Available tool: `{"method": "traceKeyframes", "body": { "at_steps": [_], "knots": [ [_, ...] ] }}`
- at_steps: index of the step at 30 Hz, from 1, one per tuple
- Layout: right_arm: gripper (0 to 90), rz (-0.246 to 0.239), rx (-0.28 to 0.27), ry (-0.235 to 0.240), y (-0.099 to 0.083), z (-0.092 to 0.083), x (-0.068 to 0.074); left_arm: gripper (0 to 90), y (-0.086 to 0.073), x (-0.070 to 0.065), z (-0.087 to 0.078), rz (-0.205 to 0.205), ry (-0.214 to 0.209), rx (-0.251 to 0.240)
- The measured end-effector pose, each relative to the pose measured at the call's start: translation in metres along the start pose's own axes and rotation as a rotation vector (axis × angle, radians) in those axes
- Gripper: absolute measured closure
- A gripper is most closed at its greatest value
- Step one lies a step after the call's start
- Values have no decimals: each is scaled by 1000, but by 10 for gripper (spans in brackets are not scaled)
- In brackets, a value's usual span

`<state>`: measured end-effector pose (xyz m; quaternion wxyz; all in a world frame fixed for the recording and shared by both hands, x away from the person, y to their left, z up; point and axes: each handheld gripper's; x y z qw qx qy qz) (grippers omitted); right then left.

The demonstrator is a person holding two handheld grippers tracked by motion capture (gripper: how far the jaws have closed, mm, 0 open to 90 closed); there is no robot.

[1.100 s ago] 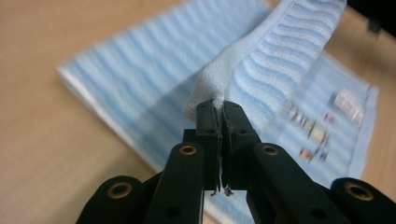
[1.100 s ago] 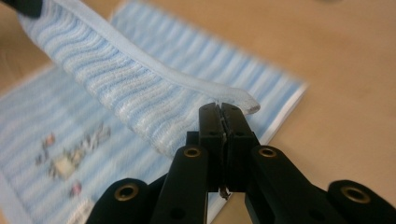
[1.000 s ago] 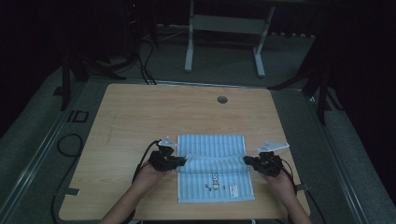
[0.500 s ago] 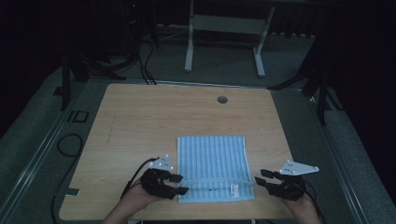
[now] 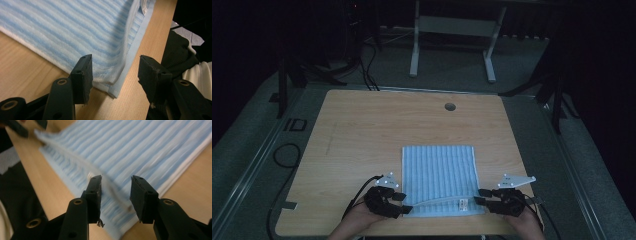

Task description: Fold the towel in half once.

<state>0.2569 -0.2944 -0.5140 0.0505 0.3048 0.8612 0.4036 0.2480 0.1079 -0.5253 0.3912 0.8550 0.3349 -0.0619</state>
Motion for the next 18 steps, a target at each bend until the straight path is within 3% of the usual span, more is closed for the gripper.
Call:
{"method": "traceKeyframes", "body": {
  "at_steps": [2, 3, 9, 12, 18],
  "knots": [
    [603, 12, 23, 32, -9, 5, 5, 454, -1, 0, 1, -8, 6, -2],
    [604, 13, 36, 35, -14, 7, 9, 455, -3, 2, 3, -23, 9, 2],
    [622, 24, 57, 35, -30, 4, 15, 479, -7, 2, 7, -23, 25, 27],
    [637, 77, 38, 57, -39, 5, 12, 478, -8, 2, 13, -27, 56, 54],
    [591, 32, 68, 29, -34, 7, 20, 475, -9, -3, 20, -4, 89, 77]
  ]
}}
Point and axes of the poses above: each handheld gripper's, and its own axes: z roughly forward along the jaws, y roughly out of its top, x roughly to its left, and after that the axes turned 4 degrees about -z, right-handed
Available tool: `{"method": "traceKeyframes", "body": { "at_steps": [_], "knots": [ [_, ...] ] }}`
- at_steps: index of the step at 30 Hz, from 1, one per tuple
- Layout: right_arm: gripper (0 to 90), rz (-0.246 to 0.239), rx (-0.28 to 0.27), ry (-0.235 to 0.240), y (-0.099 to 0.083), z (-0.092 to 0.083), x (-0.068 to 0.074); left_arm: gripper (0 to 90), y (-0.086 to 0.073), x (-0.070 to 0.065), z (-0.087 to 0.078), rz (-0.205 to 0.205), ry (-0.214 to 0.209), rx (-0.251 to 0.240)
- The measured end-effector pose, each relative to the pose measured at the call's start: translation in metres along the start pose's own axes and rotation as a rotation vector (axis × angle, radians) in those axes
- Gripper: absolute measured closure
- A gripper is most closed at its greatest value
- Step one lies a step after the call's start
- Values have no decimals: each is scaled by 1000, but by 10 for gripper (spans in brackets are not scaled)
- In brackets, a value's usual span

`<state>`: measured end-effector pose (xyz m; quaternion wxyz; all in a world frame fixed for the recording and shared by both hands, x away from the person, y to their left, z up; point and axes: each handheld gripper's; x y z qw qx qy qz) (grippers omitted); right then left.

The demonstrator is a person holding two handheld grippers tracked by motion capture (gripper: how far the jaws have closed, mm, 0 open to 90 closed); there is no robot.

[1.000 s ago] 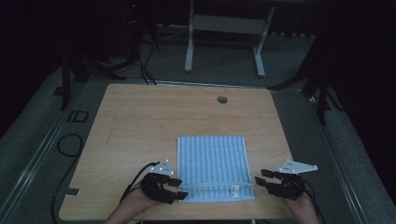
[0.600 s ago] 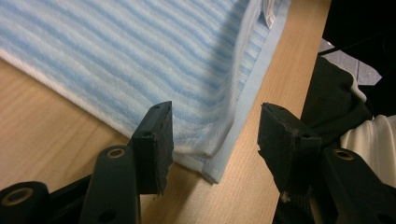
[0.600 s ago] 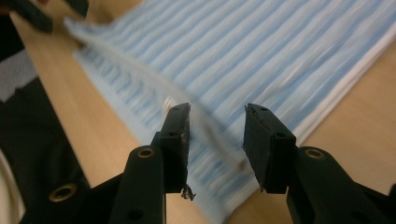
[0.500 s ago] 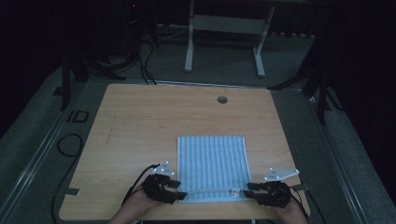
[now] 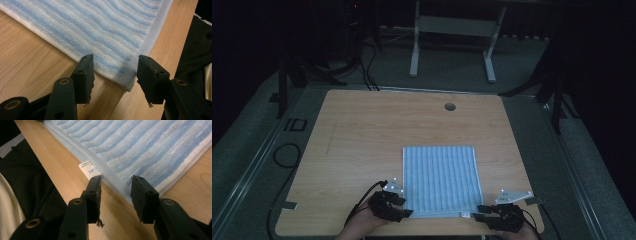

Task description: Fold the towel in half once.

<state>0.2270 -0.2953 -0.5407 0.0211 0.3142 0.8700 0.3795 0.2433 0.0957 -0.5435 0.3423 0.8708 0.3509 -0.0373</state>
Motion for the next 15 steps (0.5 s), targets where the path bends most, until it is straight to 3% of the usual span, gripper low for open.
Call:
{"method": "traceKeyframes", "body": {
  "at_steps": [3, 8, 10, 15],
  "knots": [
    [573, -5, -23, 4, 5, -7, 0, 473, 1, -1, 0, 13, 15, 6],
    [557, -15, -83, -17, 16, -24, -3, 464, 3, 0, -5, 0, 10, -17],
    [545, -17, -110, -41, 25, -33, -10, 456, 8, 2, -11, -3, 14, -36],
    [526, -17, -126, -77, 34, -38, -23, 405, 13, 8, -16, -11, 31, -55]
  ]
}}
Point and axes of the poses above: each handheld gripper's, and its own axes: z roughly forward along the jaws, y roughly out of its top, x roughly to its left, and after that the axes turned 4 degrees about -z, right-handed
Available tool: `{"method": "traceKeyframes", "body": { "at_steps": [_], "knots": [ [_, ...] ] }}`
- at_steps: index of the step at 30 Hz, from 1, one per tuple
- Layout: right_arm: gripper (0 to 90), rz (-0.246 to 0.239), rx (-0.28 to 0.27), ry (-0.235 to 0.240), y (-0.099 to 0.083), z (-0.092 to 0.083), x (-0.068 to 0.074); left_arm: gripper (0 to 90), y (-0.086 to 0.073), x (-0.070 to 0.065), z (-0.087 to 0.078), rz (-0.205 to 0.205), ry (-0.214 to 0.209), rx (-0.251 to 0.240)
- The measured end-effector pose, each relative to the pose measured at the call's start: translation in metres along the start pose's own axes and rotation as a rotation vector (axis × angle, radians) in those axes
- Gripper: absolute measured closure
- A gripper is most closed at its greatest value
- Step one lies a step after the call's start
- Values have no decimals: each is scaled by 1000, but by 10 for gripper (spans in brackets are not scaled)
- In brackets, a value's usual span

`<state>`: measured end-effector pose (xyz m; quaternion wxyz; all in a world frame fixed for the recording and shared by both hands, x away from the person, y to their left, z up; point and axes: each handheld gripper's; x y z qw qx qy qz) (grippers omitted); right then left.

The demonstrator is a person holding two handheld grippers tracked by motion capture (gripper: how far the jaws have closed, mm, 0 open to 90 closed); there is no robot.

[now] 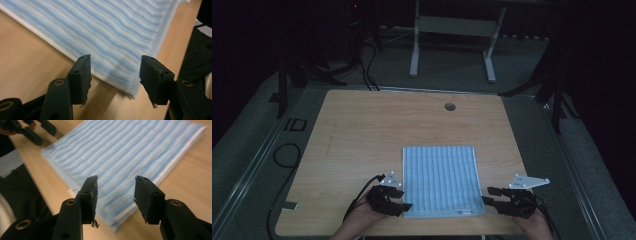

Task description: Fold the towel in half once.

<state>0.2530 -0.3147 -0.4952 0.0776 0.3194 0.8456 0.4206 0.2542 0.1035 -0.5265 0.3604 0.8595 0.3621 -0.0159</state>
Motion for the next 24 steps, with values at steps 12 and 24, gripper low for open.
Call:
{"method": "traceKeyframes", "body": {
  "at_steps": [12, 24],
  "knots": [
    [458, 48, 27, -111, 21, 26, -52, 363, 33, 39, 0, -26, 144, -73],
    [432, 72, 86, -142, 50, 56, -88, 364, 56, 85, 13, -91, 235, -61]
  ]
}}
Point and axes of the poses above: each handheld gripper's, and its own axes: z roughly forward along the jaws, y roughly out of its top, x roughly to its left, and after that the axes turned 4 degrees about -z, right-handed
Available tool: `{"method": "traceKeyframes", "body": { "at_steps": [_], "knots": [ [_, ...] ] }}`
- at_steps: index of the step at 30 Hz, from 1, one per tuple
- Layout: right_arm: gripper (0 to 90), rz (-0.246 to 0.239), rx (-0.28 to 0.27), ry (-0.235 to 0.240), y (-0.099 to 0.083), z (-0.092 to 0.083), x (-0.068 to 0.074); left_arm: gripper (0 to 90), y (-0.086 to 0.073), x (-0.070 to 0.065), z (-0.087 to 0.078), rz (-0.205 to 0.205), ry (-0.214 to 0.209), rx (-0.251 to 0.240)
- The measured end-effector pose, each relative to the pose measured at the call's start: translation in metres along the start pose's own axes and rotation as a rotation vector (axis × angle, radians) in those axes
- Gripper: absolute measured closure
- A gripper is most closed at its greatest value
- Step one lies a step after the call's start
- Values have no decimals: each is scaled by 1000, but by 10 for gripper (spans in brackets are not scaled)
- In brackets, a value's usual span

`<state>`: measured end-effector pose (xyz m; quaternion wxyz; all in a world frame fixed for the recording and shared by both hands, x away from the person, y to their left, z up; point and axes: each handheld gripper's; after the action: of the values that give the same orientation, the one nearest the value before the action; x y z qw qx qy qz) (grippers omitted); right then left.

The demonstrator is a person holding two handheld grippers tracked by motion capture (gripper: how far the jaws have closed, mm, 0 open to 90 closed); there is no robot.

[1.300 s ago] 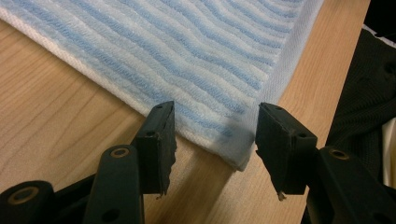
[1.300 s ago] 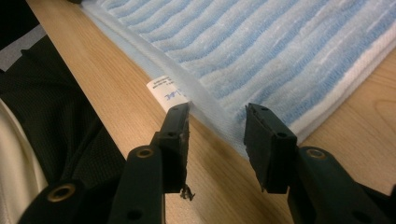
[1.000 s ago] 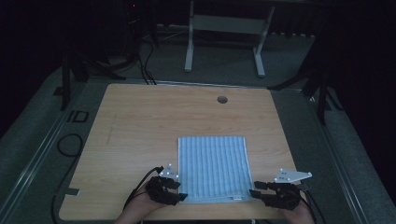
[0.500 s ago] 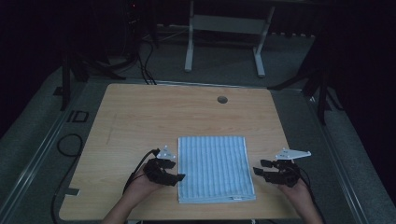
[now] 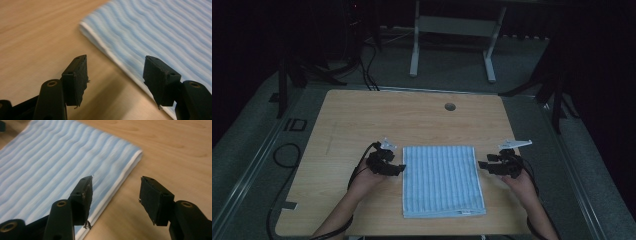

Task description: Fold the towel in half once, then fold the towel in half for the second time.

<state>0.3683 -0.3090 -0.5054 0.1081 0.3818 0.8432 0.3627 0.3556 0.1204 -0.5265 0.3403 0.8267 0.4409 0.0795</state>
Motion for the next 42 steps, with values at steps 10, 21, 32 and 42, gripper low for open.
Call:
{"method": "traceKeyframes", "body": {
  "at_steps": [10, 21, 32, 42],
  "knots": [
    [417, 28, 12, -5, 31, 19, -12, 363, 25, 19, 11, -52, 5, 43],
    [409, 82, 45, -19, 45, 44, -26, 342, 48, 21, 30, -68, 22, 29],
    [487, 110, 116, -55, 48, 70, -34, 446, 55, 22, 47, -40, 41, 71],
    [698, 82, 175, -21, 48, 83, -31, 606, 59, 19, 60, -29, 15, 106]
  ]
}}
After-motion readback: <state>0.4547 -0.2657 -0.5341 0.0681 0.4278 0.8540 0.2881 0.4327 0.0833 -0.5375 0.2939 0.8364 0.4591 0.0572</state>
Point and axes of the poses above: each handheld gripper's, and its own axes: z roughly forward along the jaws, y roughly out of its top, x roughly to its left, and after that the axes turned 4 degrees about -z, right-handed
